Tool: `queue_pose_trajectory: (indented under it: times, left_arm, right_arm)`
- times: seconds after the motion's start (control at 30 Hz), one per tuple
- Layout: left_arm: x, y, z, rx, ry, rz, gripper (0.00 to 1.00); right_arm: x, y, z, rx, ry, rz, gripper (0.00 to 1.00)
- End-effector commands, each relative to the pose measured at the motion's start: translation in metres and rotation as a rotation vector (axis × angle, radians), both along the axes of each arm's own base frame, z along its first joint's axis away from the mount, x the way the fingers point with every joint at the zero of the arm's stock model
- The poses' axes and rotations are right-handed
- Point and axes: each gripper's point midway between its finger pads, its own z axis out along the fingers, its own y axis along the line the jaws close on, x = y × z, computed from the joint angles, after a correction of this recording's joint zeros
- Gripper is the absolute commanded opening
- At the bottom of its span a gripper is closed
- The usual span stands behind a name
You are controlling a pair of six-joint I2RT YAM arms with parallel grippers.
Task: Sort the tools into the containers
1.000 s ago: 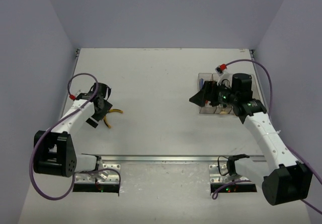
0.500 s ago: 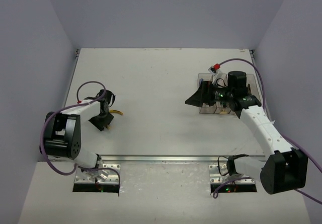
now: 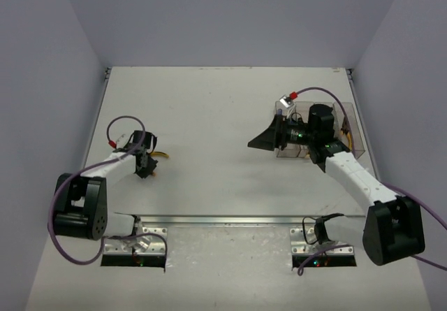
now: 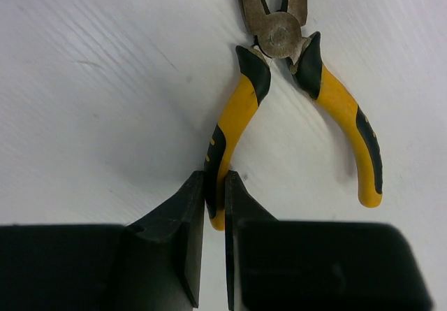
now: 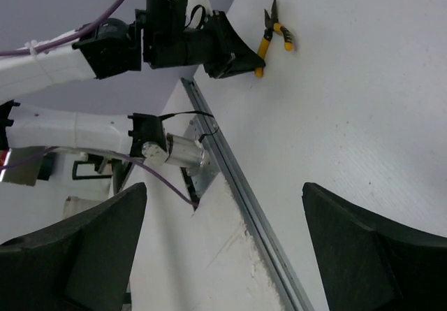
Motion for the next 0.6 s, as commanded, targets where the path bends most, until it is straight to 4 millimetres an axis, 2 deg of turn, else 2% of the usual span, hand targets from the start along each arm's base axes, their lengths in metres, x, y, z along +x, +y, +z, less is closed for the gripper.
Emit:
queue_pose_trajectory:
  times: [0.0,0.07,0.1,0.13,0.2,0.23,0.27,0.3,0.33,0.43,0.57]
  left_arm:
    - [0.020,-0.066,0.027,-0.136,-0.218,-0.276,0.00]
    - [0.026,-0.101,0.048,-0.164,-0.310,-0.400,0.00]
    - [0.031,-0.112,0.059,-0.170,-0.361,-0.434,0.00]
    - [0.027,-0.134,0.065,-0.186,-0.385,-0.501,0.00]
    - [0.026,-0.155,0.078,-0.190,-0.451,-0.557,0.00]
    - [0.026,-0.160,0.081,-0.194,-0.466,-0.567,0.00]
    - [0.024,-0.169,0.086,-0.198,-0.495,-0.589,0.00]
    - [0.022,-0.183,0.095,-0.221,-0.548,-0.623,0.00]
    - [0.024,-0.188,0.101,-0.236,-0.587,-0.632,0.00]
    - [0.018,-0.216,0.122,-0.313,-0.704,-0.707,0.00]
    - [0.016,-0.234,0.139,-0.359,-0.769,-0.737,0.00]
  right_arm:
    - [0.018,0.034,0.004,-0.195,-0.144,-0.015,0.87]
    - [0.025,0.046,-0.006,-0.232,-0.103,-0.002,0.83]
    - [0.029,0.049,-0.025,-0.279,-0.053,-0.004,0.82]
    - [0.035,0.051,-0.031,-0.303,-0.040,-0.004,0.81]
    - [0.046,0.056,-0.048,-0.366,0.012,0.005,0.78]
    - [0.051,0.058,-0.041,-0.364,-0.007,0.002,0.77]
    - [0.052,0.060,-0.055,-0.396,0.039,0.017,0.75]
    - [0.049,0.065,-0.060,-0.419,0.066,0.042,0.72]
    - [0.050,0.067,-0.063,-0.426,0.074,0.051,0.70]
    - [0.038,0.080,-0.078,-0.428,0.099,0.095,0.65]
    - [0.028,0.083,-0.091,-0.444,0.137,0.098,0.51]
